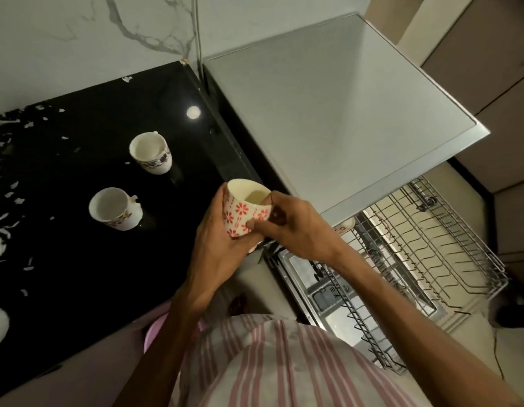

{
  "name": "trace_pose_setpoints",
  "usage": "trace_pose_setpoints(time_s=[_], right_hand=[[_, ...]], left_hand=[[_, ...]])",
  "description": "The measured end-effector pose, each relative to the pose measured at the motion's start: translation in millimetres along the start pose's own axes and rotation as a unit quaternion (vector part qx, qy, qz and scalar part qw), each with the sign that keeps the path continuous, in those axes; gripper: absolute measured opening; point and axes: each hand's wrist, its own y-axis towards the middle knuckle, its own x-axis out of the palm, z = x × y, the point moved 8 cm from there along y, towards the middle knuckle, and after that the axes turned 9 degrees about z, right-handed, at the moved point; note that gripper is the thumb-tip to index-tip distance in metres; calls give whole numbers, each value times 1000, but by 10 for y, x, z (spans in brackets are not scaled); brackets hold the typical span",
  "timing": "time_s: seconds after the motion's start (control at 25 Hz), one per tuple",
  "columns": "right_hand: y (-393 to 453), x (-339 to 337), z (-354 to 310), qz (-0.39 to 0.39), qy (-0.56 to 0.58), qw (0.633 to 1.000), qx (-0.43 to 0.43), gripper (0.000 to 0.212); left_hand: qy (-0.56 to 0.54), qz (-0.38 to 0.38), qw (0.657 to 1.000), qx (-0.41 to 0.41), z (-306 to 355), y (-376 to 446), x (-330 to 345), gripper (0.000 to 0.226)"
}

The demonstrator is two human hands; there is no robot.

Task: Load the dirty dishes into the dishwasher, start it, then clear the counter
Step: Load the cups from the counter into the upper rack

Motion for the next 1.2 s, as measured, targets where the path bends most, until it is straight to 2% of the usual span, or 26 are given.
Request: trace_pose_setpoints(time_s=[0.12, 0.24, 0.32, 0.4, 0.48, 0.6, 0.8, 1.04, 1.2], right_hand=[[-406, -137, 136, -1, 56, 998, 24, 29], [-792, -274, 377, -3, 153, 985, 78, 48], [-1038, -341, 588, 15, 209, 969, 133, 57], [-1290, -359, 799, 29, 244, 952, 181, 58], [-1503, -295, 945, 28, 297, 927, 227, 54], [-1749, -215, 1038, 42, 405, 865, 295, 58], [-2013, -446, 1262, 151, 477, 796, 341, 54], [-2386, -822, 1641, 208, 402, 814, 365, 49], [-2456, -1174, 1906, 241, 235, 876, 346, 63]], left_hand=[[0, -48, 998, -28, -8, -237, 224, 98], [-94, -76, 987, -104, -82, -481, 467, 82], [-178, -82, 966, -170, -163, -618, 639, 69], [-243, -100, 937, -231, -213, -758, 878, 66], [-296, -135, 906, -270, -196, -902, 1127, 63], [-369, -181, 859, -306, -101, -1103, 1441, 67], [-395, -209, 833, -327, 22, -1380, 1871, 50], [-399, -228, 802, -381, 9, -1630, 2387, 51], [-361, -203, 818, -399, -122, -1694, 2762, 52]])
